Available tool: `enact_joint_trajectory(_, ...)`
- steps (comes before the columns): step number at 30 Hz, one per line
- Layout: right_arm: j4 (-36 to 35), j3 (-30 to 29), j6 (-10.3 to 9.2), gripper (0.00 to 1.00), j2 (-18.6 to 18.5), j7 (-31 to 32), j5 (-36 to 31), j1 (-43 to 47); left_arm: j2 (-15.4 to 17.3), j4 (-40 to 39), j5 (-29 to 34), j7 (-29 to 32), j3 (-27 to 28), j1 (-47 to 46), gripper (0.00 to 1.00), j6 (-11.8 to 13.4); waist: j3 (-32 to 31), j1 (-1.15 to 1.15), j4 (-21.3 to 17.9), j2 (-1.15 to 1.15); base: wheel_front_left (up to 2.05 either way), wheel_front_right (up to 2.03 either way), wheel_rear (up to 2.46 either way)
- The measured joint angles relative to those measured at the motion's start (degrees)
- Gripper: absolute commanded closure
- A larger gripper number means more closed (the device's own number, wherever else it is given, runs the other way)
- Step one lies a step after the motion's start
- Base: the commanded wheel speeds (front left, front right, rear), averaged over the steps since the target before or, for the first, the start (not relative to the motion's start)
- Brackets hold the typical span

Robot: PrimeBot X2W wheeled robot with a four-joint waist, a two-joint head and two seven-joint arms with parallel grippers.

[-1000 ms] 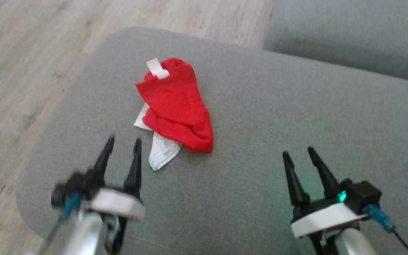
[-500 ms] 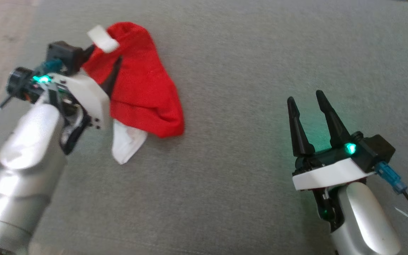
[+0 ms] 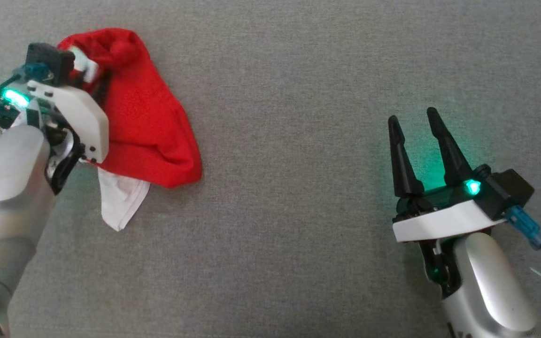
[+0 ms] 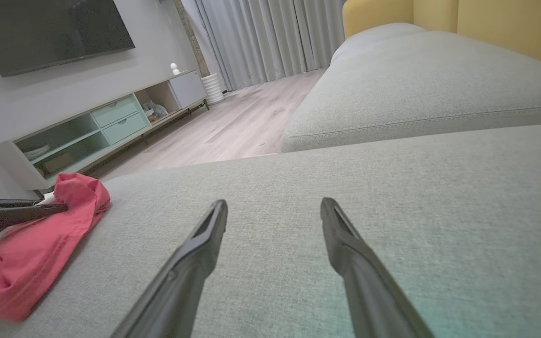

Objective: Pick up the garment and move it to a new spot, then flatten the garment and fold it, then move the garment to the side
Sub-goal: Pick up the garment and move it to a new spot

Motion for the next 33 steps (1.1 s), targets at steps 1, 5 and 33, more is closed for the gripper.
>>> enact_joint_trajectory(1,0.0,-0.2,0.0,0.0,0.0,0.0,0.0,0.0,0.0,0.1,-0.8,-0.7,-0.7,0.0,1.0,0.0,0.0,0.0,-0.1,0.0,0.0,0.0,0.0)
enact_joint_trajectory(5,0.2,-0.3,0.0,0.0,0.0,0.0,0.0,0.0,0.4,0.0,-2.4,-4.4,-3.1,-0.2,1.0,0.0,-1.0,0.0,-0.1,0.0,0.0,0.0,0.0)
enact_joint_trajectory(33,0.4,-1.6,0.0,0.0,0.1,0.0,5.2,5.0,4.9,-29.0,0.7,-24.0,-7.4,-2.6,1.0,5.8,-12.5,-0.01,-5.1,0.0,0.0,0.0,0.0)
